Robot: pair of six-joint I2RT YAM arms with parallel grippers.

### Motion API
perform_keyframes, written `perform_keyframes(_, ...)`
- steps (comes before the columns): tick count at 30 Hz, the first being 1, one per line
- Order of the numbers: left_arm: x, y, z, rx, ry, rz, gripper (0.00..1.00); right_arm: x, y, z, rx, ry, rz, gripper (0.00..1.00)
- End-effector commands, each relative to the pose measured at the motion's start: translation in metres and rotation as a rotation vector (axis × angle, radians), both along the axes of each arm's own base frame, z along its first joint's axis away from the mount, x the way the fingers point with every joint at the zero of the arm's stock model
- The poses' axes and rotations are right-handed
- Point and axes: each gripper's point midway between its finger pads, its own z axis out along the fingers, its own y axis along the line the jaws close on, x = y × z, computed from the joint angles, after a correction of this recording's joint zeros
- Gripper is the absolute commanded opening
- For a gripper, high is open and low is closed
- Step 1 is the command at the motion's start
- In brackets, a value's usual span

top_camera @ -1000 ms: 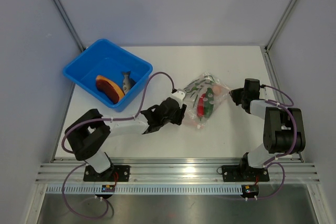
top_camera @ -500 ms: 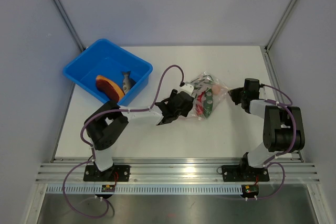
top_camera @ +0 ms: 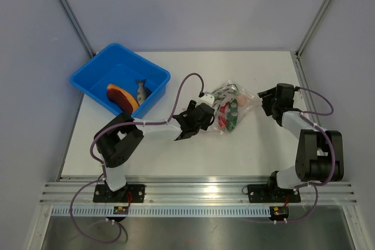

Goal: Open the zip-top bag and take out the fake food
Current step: Adjust the zipper food storage bag at the center of the board.

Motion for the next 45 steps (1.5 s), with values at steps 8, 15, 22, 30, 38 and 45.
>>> perform_keyframes(8, 0.014, 0.016, 0.005, -0.091, 0.013, 0.071, 0.62, 0.044, 0.034, 0.052, -0.289, -0.092, 0.333, 0.84)
perform_keyframes(15, 0.024, 0.029, 0.004, -0.119, 0.041, 0.095, 0.62, 0.075, 0.061, 0.026, -0.308, -0.091, 0.504, 0.87)
perform_keyframes(22, 0.032, 0.041, 0.01, -0.095, 0.011, 0.112, 0.62, 0.082, 0.075, -0.015, -0.341, -0.001, 0.578, 0.86)
perform_keyframes(30, 0.042, 0.058, 0.014, -0.158, 0.03, 0.13, 0.62, 0.081, 0.083, -0.024, -0.365, 0.028, 0.604, 0.69)
perform_keyframes(38, 0.037, 0.05, 0.015, -0.19, 0.035, 0.06, 0.64, 0.076, 0.089, -0.037, -0.327, 0.057, 0.631, 0.12)
perform_keyframes(45, 0.034, 0.04, 0.026, -0.247, -0.011, -0.018, 0.67, 0.07, 0.092, -0.021, -0.32, 0.02, 0.629, 0.01)
